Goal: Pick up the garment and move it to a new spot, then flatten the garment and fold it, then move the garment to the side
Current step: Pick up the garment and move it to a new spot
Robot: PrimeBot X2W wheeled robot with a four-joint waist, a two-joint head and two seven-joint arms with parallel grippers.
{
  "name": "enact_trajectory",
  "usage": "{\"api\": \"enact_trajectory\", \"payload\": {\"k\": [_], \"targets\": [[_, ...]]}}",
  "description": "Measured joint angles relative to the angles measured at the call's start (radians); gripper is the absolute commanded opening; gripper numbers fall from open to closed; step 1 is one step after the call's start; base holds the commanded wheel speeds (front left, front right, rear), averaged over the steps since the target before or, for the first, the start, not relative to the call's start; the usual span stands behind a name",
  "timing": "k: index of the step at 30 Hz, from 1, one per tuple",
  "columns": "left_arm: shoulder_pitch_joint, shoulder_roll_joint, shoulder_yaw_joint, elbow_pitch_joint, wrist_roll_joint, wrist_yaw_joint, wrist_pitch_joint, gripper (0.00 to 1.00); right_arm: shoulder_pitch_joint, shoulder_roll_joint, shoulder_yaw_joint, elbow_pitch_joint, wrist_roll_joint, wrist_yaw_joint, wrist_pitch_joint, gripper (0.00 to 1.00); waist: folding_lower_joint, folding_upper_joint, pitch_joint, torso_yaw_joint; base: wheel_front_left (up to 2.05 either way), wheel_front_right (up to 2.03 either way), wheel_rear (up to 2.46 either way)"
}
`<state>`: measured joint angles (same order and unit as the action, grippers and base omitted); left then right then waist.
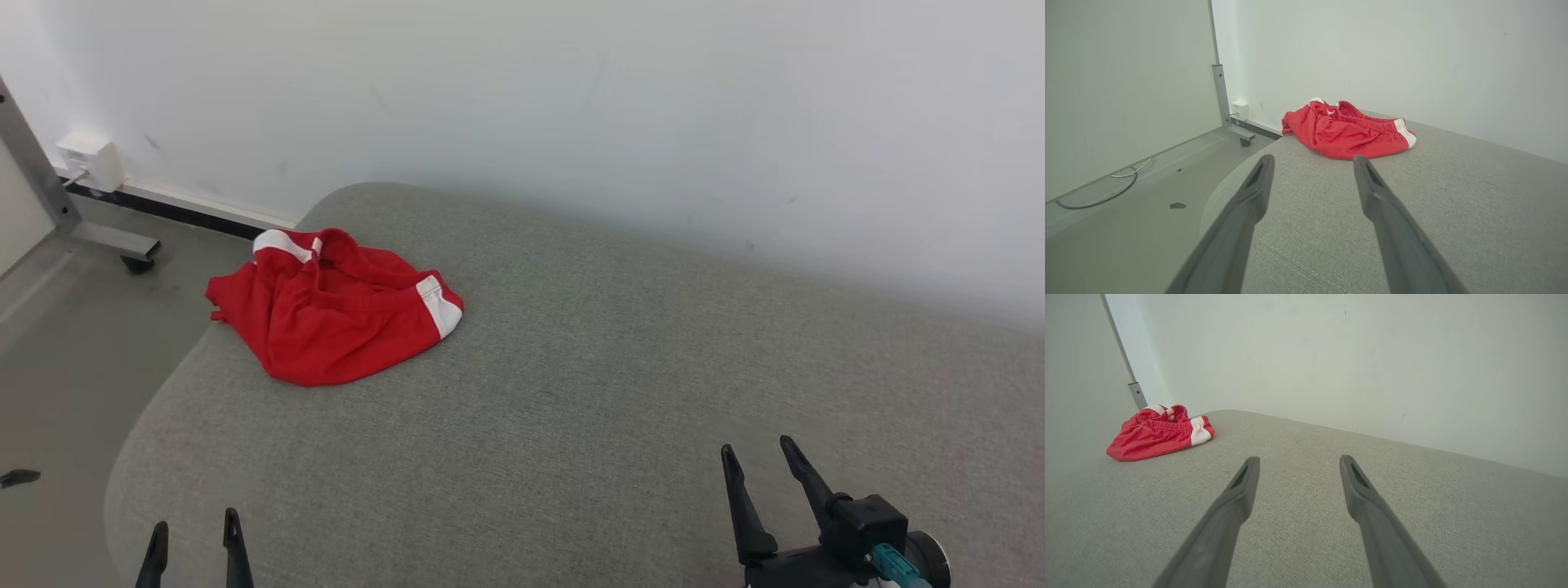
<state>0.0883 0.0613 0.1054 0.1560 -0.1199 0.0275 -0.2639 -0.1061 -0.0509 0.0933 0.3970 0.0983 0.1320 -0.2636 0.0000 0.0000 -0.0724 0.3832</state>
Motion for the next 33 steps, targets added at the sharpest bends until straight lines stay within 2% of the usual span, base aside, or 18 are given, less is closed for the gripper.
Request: {"api": "enact_trajectory", "payload": {"k": [8, 21, 28, 33], "targets": [[0.014, 0.001, 0.021, 0.001, 0.003, -0.002, 0.0, 1.0, 0.002, 0.0, 0.01, 0.0, 0.008, 0.0, 0.0, 1.0, 0.0, 0.0, -0.011, 0.053, 0.0, 0.0, 0.0], [0.016, -0.001, 0.038, 0.018, -0.004, -0.008, 0.0, 1.0, 0.002, 0.0, 0.028, 0.001, 0.01, 0.0, 0.0, 1.0, 0.0, 0.0001, 0.004, 0.03, 0.0, 0.0, 0.0], [-0.141, 0.041, 0.025, 0.121, -0.043, -0.074, 0.018, 1.0, -0.009, 0.001, 0.032, -0.003, -0.009, 0.0, 0.0, 1.0, 0.0, 0.0001, 0.043, 0.013, 0.0, 0.0, 0.0], [-0.323, 0.102, 0.05, 0.27, -0.153, -0.125, 0.193, 1.0, -0.058, -0.006, 0.063, -0.016, -0.037, 0.0, 0.011, 1.0, 0.0, 0.0002, 0.087, -0.017, 0.0, 0.0, 0.0]]}}
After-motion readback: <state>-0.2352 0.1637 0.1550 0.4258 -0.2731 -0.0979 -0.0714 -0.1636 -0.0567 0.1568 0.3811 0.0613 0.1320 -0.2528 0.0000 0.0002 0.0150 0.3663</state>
